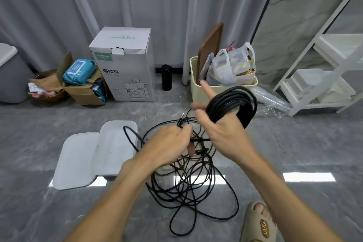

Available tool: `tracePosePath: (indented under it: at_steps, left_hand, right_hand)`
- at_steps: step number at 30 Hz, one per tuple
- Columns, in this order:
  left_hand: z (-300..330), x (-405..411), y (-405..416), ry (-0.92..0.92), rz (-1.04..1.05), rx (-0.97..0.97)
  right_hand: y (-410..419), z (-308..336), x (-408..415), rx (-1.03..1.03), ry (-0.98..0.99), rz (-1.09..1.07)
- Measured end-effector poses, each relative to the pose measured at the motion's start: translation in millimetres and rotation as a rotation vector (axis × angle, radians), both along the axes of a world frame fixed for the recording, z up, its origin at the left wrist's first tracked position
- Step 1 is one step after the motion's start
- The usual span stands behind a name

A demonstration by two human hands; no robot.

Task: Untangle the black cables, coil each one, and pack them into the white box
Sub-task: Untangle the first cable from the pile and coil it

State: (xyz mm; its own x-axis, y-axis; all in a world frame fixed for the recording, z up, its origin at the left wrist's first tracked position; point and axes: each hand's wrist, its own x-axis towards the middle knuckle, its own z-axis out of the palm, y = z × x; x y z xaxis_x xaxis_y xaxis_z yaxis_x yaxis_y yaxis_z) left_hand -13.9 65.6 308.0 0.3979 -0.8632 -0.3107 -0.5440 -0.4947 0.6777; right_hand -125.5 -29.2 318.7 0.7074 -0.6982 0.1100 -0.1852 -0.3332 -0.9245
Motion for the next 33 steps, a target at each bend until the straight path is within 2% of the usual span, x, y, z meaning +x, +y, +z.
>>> tracePosePath:
  at_steps: [3, 5, 7, 11, 15, 18, 20, 23, 26, 28, 33]
  left_hand:
    - [2.3, 5.7, 2.4, -0.137, -0.009, -0.076]
    - [2.1, 8.3, 4.3, -0.184, -0.035, -0.09]
    - [5.5, 12.5, 5.4, -0.175, -0.013, -0.116]
    - [5.7, 23.2, 4.7, -0.116, 0.058, -0.301]
    - [4.4, 22.3, 2.2, -0.146, 0.001, -0.432]
    - [6.0, 21.7, 3.7, -0.133, -0.014, -0.523]
    - [6.0, 24.9, 4.4, -0.189, -0.021, -0.558]
    - [-2.5, 31.8, 4.3, -0.23, -0.024, -0.5]
    - [-6.5, 33.0, 5.1, -0.076, 0.023, -0.413]
    - [-6.2, 33.0, 6.0, -0.038, 0.025, -0.361]
    - [-15.3, 39.3, 8.7, -0.134, 0.052, -0.18]
  right_hand:
    - [-0.9, -9.7, 0.7, -0.003, 0.251, 0.111]
    - [-1.8, -2.1, -0.2, 0.12, 0.321, 0.168]
    - [-1.3, 8.0, -3.8, 0.261, 0.365, 0.236]
    - [1.3, 16.4, -9.7, 0.362, 0.467, 0.301]
    - [1.6, 24.5, -14.4, 0.673, 0.441, 0.465]
    - [0.0, 25.1, -18.5, 0.802, 0.365, 0.622]
    - [-1.7, 25.1, -20.2, 0.866, 0.268, 0.644]
    - [-5.0, 25.2, -21.9, 0.944, 0.147, 0.59]
    - [-7.6, 25.4, -23.3, 0.956, 0.077, 0.519]
    - [-8.2, 26.8, -24.4, 0.96, 0.049, 0.446]
    - [-13.7, 34.4, -29.8, 0.964, -0.04, 0.345]
